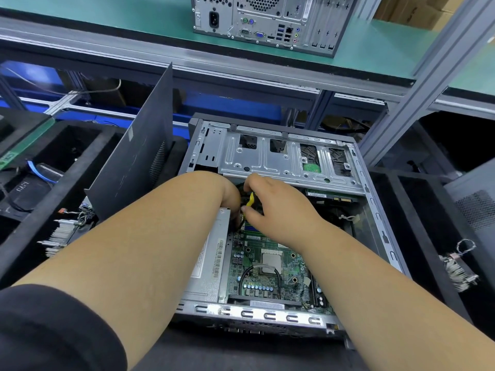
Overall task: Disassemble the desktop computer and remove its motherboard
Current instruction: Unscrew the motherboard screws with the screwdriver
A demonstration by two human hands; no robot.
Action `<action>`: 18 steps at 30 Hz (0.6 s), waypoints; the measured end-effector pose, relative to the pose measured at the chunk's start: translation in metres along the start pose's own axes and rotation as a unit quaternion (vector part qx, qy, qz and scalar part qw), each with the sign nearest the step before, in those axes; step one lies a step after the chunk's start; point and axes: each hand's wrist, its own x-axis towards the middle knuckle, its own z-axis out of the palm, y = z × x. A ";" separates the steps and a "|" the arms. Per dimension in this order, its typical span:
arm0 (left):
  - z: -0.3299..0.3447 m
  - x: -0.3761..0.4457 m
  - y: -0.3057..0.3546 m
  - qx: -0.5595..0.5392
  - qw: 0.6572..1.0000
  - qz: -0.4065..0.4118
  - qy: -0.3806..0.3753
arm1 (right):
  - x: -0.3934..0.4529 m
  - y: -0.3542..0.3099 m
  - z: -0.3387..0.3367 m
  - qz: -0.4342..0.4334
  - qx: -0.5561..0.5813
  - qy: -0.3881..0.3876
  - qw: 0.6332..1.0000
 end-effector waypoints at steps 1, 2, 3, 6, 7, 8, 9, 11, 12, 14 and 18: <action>0.000 0.000 0.000 0.009 1.000 -0.002 0.004 | 0.000 0.000 0.000 0.001 -0.008 0.003 1.000; 0.000 -0.001 0.000 0.012 1.000 -0.005 0.008 | 0.000 0.000 0.001 0.003 -0.008 0.005 1.000; 0.000 -0.002 0.000 0.016 1.000 -0.004 0.009 | 0.000 0.000 0.001 0.004 -0.002 0.005 1.000; 0.000 -0.003 0.001 0.011 1.000 0.001 0.007 | -0.001 0.001 0.000 0.004 0.014 0.006 1.000; 0.000 -0.005 0.002 0.006 1.000 0.005 0.007 | -0.001 0.001 0.000 0.005 0.015 0.005 1.000; -0.001 -0.006 0.003 0.003 1.000 0.010 0.008 | -0.001 0.001 -0.001 0.006 0.017 0.005 1.000; -0.001 -0.008 0.004 0.001 1.000 0.013 0.011 | -0.001 0.002 -0.002 0.006 0.019 0.005 1.000; -0.003 -0.009 0.005 -0.011 1.000 0.017 0.018 | -0.001 0.002 -0.003 0.008 0.025 0.008 1.000; -0.003 -0.010 0.005 -0.017 0.999 0.021 0.017 | -0.001 0.002 -0.004 0.009 0.030 0.011 0.999; -0.002 -0.009 0.005 -0.031 0.999 0.025 0.006 | -0.002 0.002 -0.005 0.012 0.040 0.019 0.999; -0.001 -0.008 0.004 -0.048 0.998 0.025 -0.011 | -0.002 0.001 -0.007 0.017 0.045 0.033 0.998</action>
